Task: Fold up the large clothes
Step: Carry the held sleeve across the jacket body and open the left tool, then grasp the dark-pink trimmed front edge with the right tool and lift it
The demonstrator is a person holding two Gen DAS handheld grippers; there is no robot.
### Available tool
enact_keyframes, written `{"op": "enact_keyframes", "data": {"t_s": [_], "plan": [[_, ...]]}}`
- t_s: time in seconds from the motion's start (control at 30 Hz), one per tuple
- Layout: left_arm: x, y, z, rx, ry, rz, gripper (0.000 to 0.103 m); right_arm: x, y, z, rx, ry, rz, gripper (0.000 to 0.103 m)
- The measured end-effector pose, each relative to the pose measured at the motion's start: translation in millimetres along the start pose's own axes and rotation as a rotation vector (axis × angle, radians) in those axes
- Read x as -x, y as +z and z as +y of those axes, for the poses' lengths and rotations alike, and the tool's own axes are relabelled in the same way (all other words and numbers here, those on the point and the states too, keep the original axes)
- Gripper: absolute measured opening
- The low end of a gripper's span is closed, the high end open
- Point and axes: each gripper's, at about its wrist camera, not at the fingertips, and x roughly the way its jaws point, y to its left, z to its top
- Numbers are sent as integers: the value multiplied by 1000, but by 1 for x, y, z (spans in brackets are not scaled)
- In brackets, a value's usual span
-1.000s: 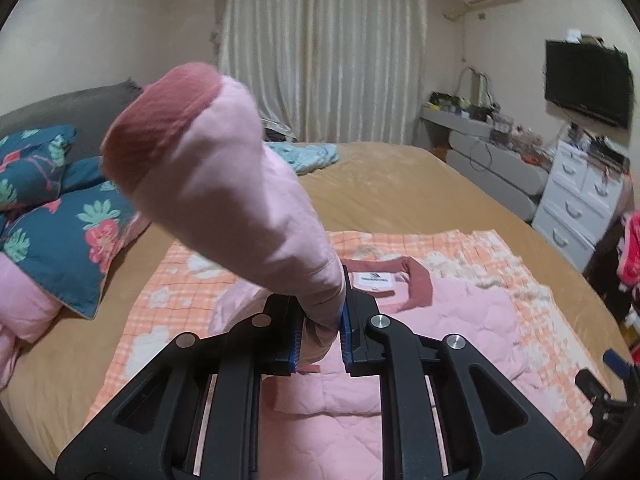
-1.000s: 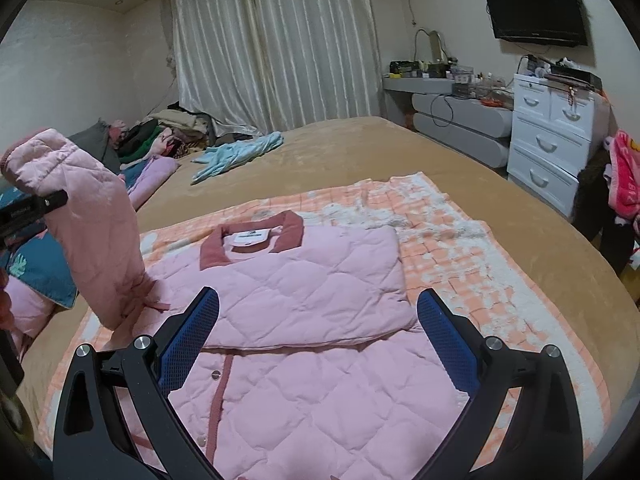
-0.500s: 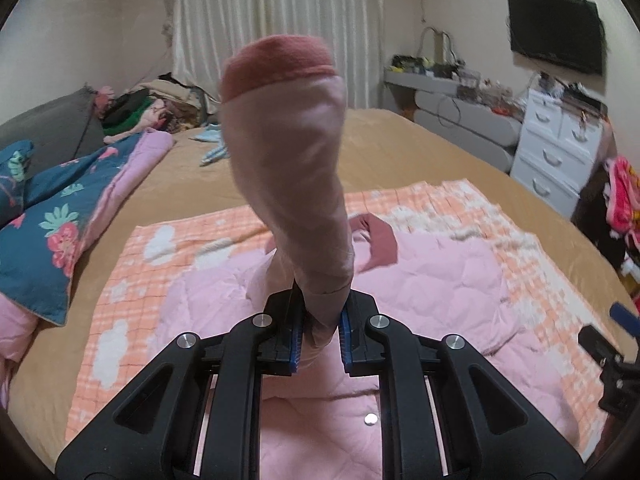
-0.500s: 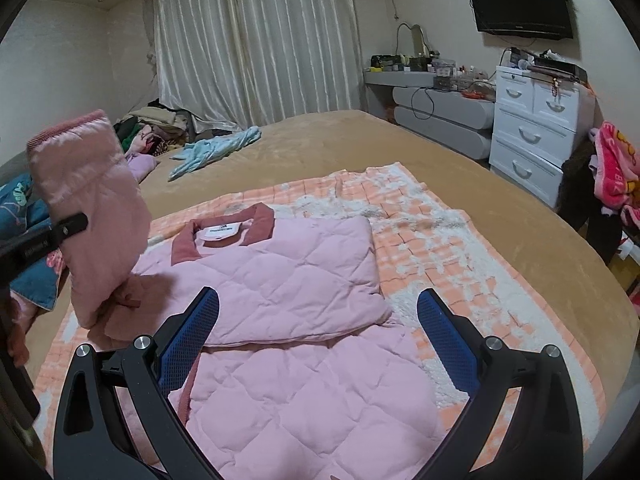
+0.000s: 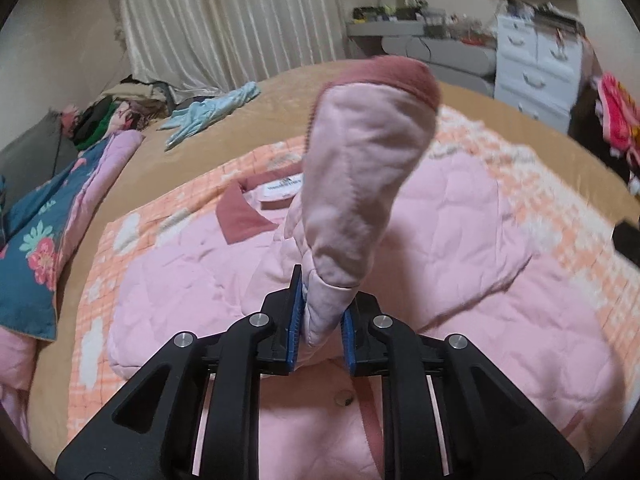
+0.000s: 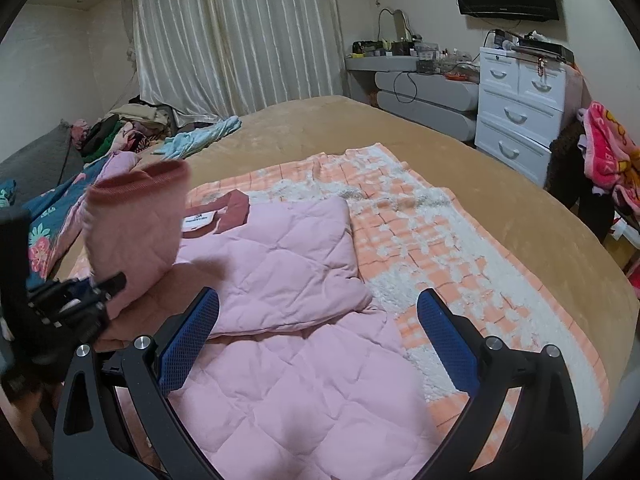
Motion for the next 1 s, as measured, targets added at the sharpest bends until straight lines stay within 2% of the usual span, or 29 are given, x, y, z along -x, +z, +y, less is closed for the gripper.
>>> {"op": "enact_keyframes", "data": {"t_s": [0.13, 0.2, 0.23, 0.27, 0.4, 0.47, 0.53, 0.67, 0.8, 1.0], "plan": [[-15, -8, -19, -72, -1, 55, 17, -5, -2, -5, -6, -13, 11, 99], [-19, -12, -27, -103, -3, 73, 30, -7, -2, -9, -16, -15, 15, 99], [-22, -16, -31, -124, -12, 87, 43, -8, -3, -11, -21, -20, 16, 99], [-24, -19, -35, -139, -18, 98, 52, -8, -3, -12, -24, -22, 17, 99], [-31, -36, -48, -211, -36, 153, 64, -10, -4, -18, -24, -32, 25, 99], [-28, -46, -44, -179, -110, 197, 78, -11, -4, -20, -26, -37, 27, 99], [-22, -52, -36, -139, -158, 215, 80, -12, -4, -22, -33, -31, 33, 99], [-4, -57, -6, -29, -224, 212, 92, -15, -6, -20, -46, -13, 56, 99], [5, -51, 43, 114, -212, 203, 94, -20, -10, -3, -11, -1, 71, 99], [14, -45, 102, 220, -139, 161, 94, -37, -18, 25, -4, 89, 128, 99]]}}
